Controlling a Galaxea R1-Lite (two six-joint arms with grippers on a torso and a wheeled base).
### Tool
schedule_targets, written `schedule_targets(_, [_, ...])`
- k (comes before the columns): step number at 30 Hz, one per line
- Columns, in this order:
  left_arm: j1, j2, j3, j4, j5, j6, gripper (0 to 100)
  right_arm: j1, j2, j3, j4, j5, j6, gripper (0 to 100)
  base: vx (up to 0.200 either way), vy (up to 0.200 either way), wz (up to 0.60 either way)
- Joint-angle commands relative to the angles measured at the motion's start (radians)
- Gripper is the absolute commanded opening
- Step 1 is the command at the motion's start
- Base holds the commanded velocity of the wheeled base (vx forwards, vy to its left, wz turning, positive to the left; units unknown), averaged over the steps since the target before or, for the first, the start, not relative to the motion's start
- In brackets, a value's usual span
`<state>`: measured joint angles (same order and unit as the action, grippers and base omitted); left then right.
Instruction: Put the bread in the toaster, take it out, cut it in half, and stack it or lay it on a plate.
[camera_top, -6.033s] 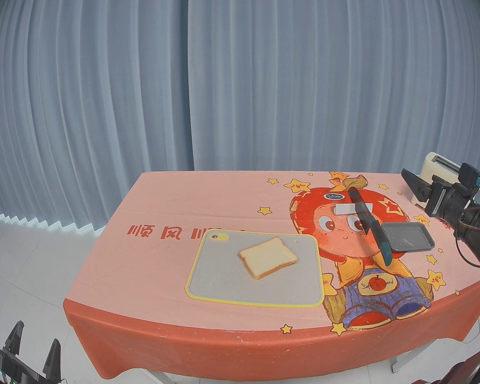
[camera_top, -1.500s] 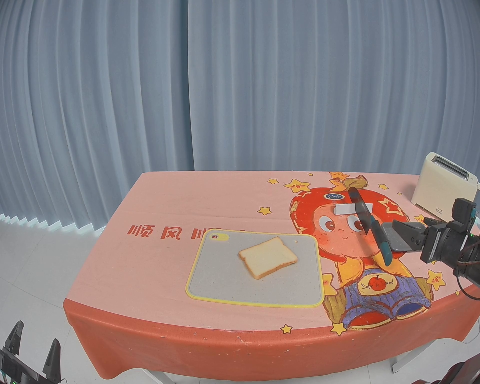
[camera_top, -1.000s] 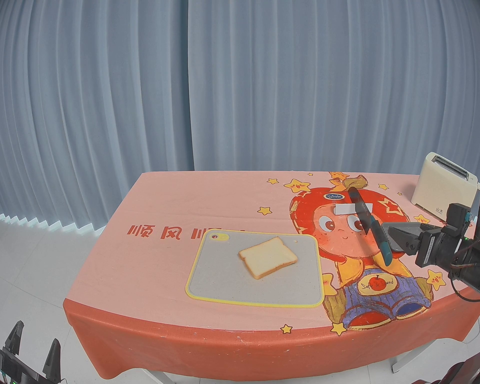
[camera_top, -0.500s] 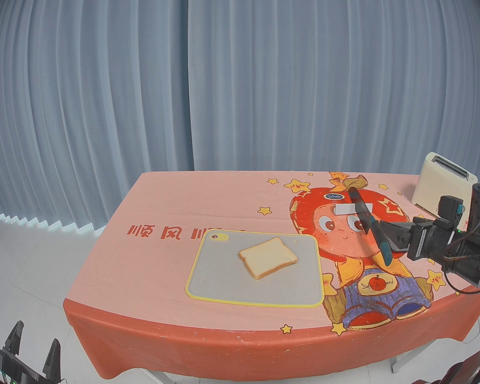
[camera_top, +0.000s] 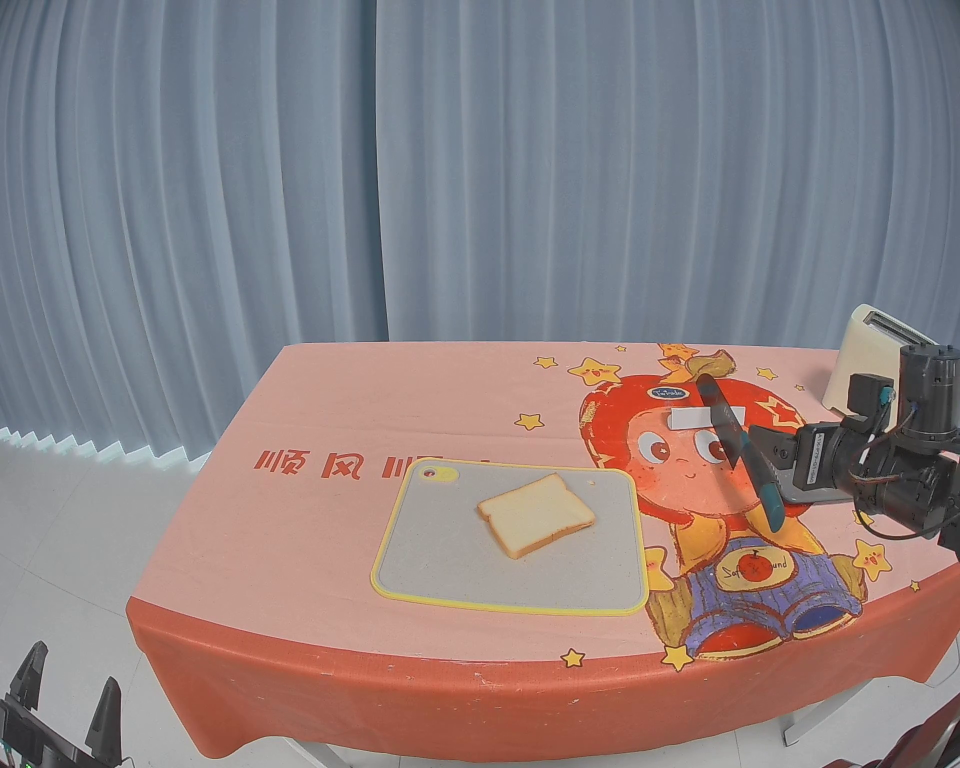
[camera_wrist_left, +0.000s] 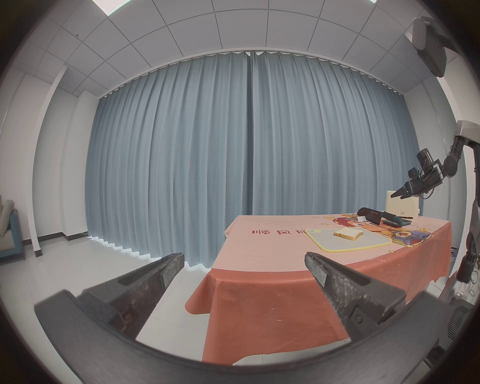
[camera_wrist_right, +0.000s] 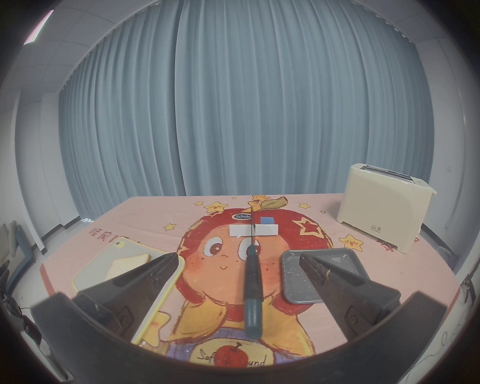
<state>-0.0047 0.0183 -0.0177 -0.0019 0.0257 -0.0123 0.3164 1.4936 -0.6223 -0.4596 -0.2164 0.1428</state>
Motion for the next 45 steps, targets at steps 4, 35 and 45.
schedule_targets(4, [0.000,0.002,0.018,-0.001,0.000,0.000,100,-0.028,0.074,-0.004,-0.010,0.002,-0.022,100,0.000,0.000,0.00])
schedule_targets(35, [0.000,0.002,0.018,-0.001,0.000,0.000,100,-0.057,0.214,-0.082,-0.017,0.015,-0.043,100,0.000,0.000,0.00])
schedule_targets(45, [0.000,0.002,0.018,-0.001,0.000,0.000,100,-0.056,0.238,-0.116,-0.007,0.011,-0.042,100,0.000,0.000,0.00])
